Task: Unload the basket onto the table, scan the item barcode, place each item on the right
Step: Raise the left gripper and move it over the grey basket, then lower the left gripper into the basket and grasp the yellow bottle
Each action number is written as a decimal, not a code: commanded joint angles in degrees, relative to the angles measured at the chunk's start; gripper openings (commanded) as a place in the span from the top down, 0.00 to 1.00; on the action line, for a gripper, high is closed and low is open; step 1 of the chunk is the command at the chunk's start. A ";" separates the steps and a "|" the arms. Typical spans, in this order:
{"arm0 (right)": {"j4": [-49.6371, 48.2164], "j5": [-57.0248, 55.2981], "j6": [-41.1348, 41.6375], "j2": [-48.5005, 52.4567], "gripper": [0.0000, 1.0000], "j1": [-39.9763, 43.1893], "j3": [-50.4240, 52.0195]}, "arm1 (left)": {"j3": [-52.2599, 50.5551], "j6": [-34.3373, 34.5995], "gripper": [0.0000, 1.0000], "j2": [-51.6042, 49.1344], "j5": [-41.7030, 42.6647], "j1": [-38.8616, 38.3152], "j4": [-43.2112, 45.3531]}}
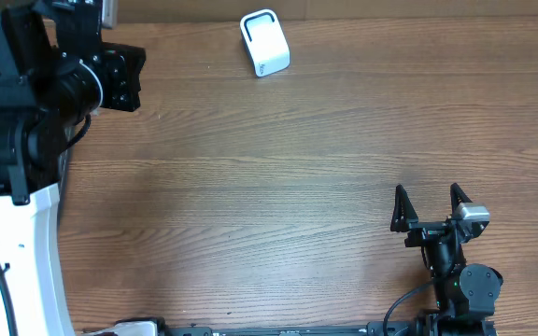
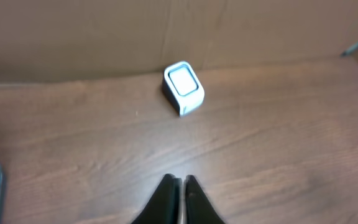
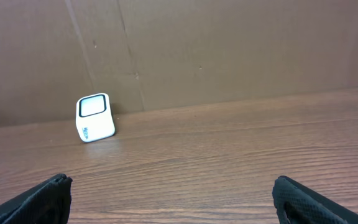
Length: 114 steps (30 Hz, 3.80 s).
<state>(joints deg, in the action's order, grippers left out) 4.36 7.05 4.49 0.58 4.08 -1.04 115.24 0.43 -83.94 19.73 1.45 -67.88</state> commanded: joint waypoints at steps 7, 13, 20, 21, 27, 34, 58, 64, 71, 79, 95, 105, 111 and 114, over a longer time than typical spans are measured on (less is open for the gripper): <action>-0.17 -0.55 0.22 -0.42 0.00 -0.31 0.59 | 1.01 -0.46 0.96 -3.15 0.87 -0.46 -5.40; -0.17 -0.55 0.22 -0.42 0.00 -0.31 0.59 | 1.01 -0.46 0.72 -4.79 0.68 -0.46 -6.05; -0.17 -0.55 0.22 -0.42 0.00 -0.31 0.59 | 1.01 -0.46 0.08 -4.94 0.63 -0.46 -6.05; -0.17 -0.55 0.24 -0.42 0.00 -0.31 0.59 | 1.01 -0.46 0.03 -4.98 0.37 -0.44 -6.05; -0.17 -0.55 0.24 -0.42 0.00 -0.31 0.59 | 1.01 -0.39 0.00 -5.01 -7.15 -0.37 -6.97; -0.17 -0.55 0.22 -0.42 0.00 -0.31 0.59 | 1.01 1.36 0.00 -5.09 -16.85 -0.24 -5.64; -0.17 -0.55 0.22 -0.42 0.00 -0.31 0.59 | 1.01 4.92 0.01 -5.55 -22.69 28.76 3.87; -0.17 -0.55 0.22 -0.42 0.00 -0.31 0.59 | 1.01 4.17 0.00 -9.79 -22.62 35.43 3.93; -0.17 -0.55 0.22 -0.42 0.00 -0.31 0.59 | 1.01 3.98 0.01 -18.21 -22.64 37.66 4.96; -0.17 -0.55 0.22 -0.42 0.00 -0.31 0.59 | 1.01 -6.45 0.02 -24.41 -9.53 37.64 10.62; -0.17 -0.55 0.22 -0.42 0.00 -0.31 0.59 | 1.01 -14.25 0.06 -35.74 -4.66 37.13 11.82; -0.17 -0.55 0.22 -0.42 0.00 -0.31 0.59 | 1.01 -18.73 0.12 -41.70 -2.97 35.21 12.13; -0.17 -0.55 0.22 -0.42 0.00 -0.31 0.59 | 1.01 -18.69 0.33 -41.94 -2.97 34.58 13.11; -0.17 -0.52 0.22 -0.42 0.00 -0.31 0.59 | 1.01 -18.69 0.44 -41.94 -2.97 34.51 13.03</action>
<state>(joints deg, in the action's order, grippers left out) 4.38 7.03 4.49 0.58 4.08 -1.04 115.50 -17.26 -125.43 15.73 35.99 -54.87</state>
